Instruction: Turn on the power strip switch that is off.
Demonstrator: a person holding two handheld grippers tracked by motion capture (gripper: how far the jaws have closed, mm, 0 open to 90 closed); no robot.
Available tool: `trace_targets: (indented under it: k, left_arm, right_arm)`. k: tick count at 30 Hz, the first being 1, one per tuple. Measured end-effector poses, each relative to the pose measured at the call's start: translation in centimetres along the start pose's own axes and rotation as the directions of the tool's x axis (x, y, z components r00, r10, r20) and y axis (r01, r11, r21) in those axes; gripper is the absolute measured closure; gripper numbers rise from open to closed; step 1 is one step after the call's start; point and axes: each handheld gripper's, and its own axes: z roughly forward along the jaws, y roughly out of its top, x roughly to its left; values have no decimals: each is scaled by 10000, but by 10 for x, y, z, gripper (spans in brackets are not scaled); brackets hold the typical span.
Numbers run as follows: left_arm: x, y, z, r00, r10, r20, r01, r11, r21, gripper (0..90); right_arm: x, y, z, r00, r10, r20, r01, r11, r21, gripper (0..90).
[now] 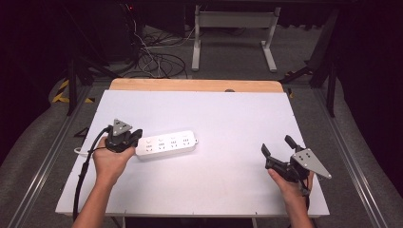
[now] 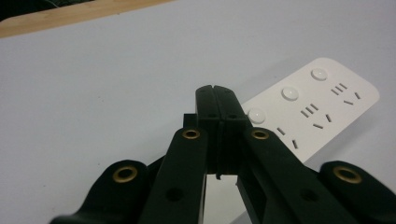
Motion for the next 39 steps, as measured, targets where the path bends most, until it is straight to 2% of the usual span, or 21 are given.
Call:
trace_targets:
  k: [3,5,9,12,14,19,22,27,30,34,38,39]
  left_arm:
    - [-1,0,5,9999,134,7,-134,9998,176,900]
    - [0,-3,15,9997,233,42,-235,9979,603,900]
    - [0,-2,21,9998,115,183,-126,9980,623,900]
    - [-1,-3,26,9997,-10,259,-12,9967,818,900]
    - [-2,-5,30,9998,204,64,-209,9942,1054,900]
    - [-2,-7,35,9995,197,260,-222,9946,1013,900]
    - [-3,-9,39,9995,244,223,-271,9913,1289,900]
    - [-1,-9,41,9992,140,374,-188,9912,1307,900]
    - [-3,-9,40,9987,445,249,-475,9891,1391,900]
    - [-3,-9,40,9987,452,243,-483,9882,1453,900]
    - [1,-8,40,9988,177,448,-248,9864,1625,900]
    - [2,-8,40,9986,230,472,-305,9860,1638,900]
  right_arm:
    - [1,0,1,10000,3,-46,-3,10000,44,117]
    - [1,0,1,10000,-23,-47,23,10000,45,117]
    - [1,0,0,10000,-67,-59,68,9999,76,118]
    - [2,0,0,10000,-52,-69,53,10000,58,118]
    - [2,0,0,10000,-76,-52,76,9999,71,119]
    - [2,0,0,10000,-69,-58,69,9999,82,120]
    - [2,0,-1,10000,-58,-64,59,10000,74,121]
    - [2,0,0,9999,-86,-52,86,9999,97,121]
    - [2,1,0,9999,-93,-42,93,9999,63,121]
    - [2,0,0,9999,-121,-53,121,9999,117,122]
    - [3,1,0,9999,-125,-65,126,9999,105,122]
    - [3,1,0,9999,-114,-56,115,9999,100,122]
